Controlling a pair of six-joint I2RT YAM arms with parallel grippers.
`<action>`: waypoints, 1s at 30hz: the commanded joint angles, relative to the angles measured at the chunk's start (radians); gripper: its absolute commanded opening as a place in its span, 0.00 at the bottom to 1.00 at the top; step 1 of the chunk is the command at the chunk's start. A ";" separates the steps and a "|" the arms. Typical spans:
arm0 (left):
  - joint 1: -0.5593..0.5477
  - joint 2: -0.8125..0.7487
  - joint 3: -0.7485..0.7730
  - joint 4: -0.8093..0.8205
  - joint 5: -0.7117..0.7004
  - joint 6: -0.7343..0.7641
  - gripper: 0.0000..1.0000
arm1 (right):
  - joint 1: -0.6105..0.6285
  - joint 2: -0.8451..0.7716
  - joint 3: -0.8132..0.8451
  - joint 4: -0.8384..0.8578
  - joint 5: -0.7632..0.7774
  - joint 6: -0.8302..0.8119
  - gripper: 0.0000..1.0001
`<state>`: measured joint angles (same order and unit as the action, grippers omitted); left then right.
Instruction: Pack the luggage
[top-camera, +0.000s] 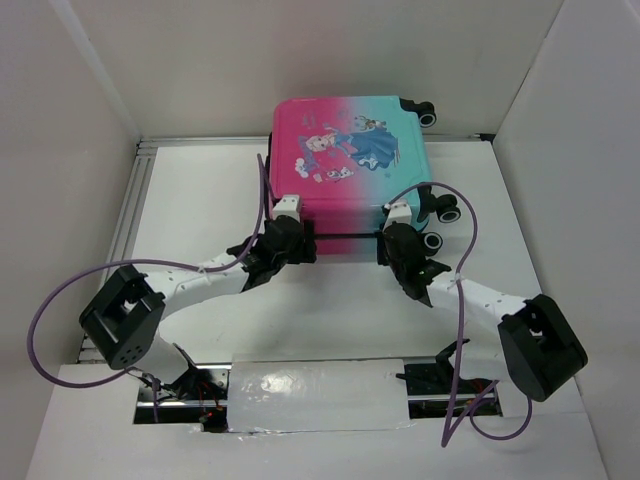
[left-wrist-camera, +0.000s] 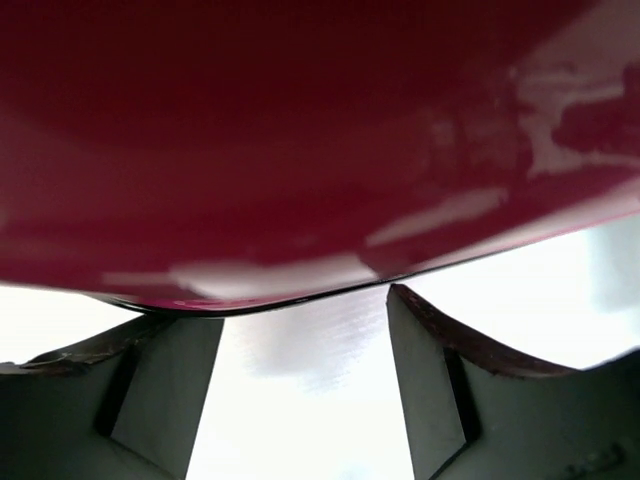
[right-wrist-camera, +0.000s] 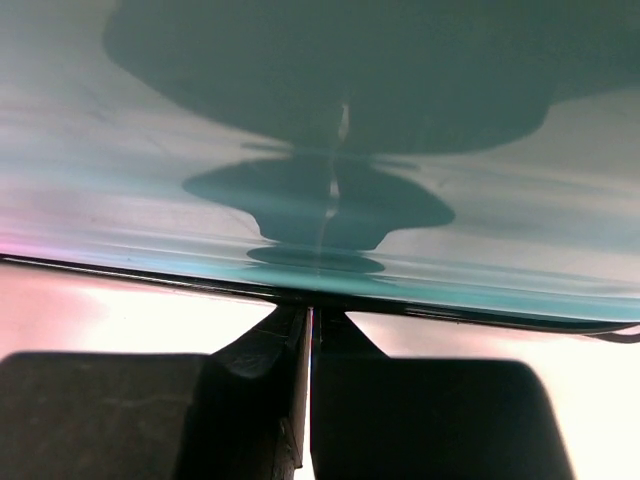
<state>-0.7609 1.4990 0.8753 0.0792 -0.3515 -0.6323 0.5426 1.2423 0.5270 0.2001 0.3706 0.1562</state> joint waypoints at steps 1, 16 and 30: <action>0.002 0.053 0.033 0.030 -0.032 0.013 0.76 | 0.016 -0.027 0.074 -0.011 -0.013 0.039 0.00; 0.002 0.063 0.014 0.085 -0.116 -0.029 0.42 | 0.043 -0.055 0.087 -0.051 0.005 0.048 0.00; 0.002 0.053 0.005 0.126 -0.135 0.017 0.23 | 0.043 -0.073 0.087 -0.060 0.014 0.048 0.00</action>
<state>-0.7685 1.5364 0.8768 0.1352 -0.4461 -0.6327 0.5709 1.2072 0.5632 0.1024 0.3782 0.1932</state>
